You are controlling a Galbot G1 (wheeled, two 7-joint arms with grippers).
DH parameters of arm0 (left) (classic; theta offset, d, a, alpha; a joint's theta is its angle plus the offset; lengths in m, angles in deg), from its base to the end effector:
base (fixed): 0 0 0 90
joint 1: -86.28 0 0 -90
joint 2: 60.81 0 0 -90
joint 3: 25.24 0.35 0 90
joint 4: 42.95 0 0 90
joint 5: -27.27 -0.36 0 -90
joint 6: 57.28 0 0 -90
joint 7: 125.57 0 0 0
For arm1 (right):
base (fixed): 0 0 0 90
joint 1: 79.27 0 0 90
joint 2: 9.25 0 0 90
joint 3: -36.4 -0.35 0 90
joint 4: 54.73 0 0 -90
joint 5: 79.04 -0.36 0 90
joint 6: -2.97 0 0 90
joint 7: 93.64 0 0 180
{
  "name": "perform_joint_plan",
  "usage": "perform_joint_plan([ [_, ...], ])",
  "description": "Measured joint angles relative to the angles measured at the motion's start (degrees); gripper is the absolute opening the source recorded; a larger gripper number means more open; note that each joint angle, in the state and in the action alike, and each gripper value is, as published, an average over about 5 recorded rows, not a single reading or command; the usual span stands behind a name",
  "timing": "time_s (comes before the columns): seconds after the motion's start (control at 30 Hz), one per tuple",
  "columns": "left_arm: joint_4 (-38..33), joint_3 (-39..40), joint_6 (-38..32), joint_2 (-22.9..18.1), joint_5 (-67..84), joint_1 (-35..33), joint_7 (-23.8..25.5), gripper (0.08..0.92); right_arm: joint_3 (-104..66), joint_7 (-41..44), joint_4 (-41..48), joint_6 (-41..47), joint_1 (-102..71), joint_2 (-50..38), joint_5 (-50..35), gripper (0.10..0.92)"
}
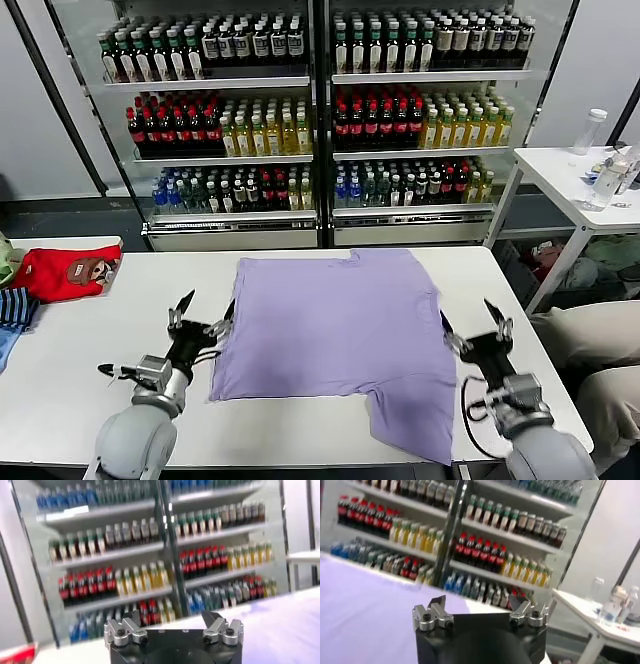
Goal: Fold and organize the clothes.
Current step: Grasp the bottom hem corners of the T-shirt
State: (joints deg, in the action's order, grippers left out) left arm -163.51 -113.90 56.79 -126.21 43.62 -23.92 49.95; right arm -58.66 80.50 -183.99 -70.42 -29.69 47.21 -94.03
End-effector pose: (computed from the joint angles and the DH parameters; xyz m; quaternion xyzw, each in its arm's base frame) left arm 0.2374 0.0629 -0.2523 -0.0620 -0.9861 -0.0751 0.1347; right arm 0.1542 -0.0880 -0.2472 0.0825 -0.9736 0.1500 0.1509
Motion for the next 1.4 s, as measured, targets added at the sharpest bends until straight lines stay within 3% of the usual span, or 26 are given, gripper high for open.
perform_joint_plan([
  [0.73,-1.54,0.51,7.86,2.94,9.6,-9.41,-7.8,0.823,1.26,-1.76,-2.63,1.36,-12.06,0.33,-4.0,0.815],
  [0.93,-1.75,0.46,8.43,3.19,10.9,-10.48,-8.89,0.782,2.49,-2.27,-2.43,2.13,-11.65,0.08,-4.98,0.673],
  [1.4,-1.81,1.41,8.74,2.3,12.71,-11.1,-8.87,0.377,4.93,-2.87,-1.43,4.13,-9.39,-0.37,-9.61,0.266],
])
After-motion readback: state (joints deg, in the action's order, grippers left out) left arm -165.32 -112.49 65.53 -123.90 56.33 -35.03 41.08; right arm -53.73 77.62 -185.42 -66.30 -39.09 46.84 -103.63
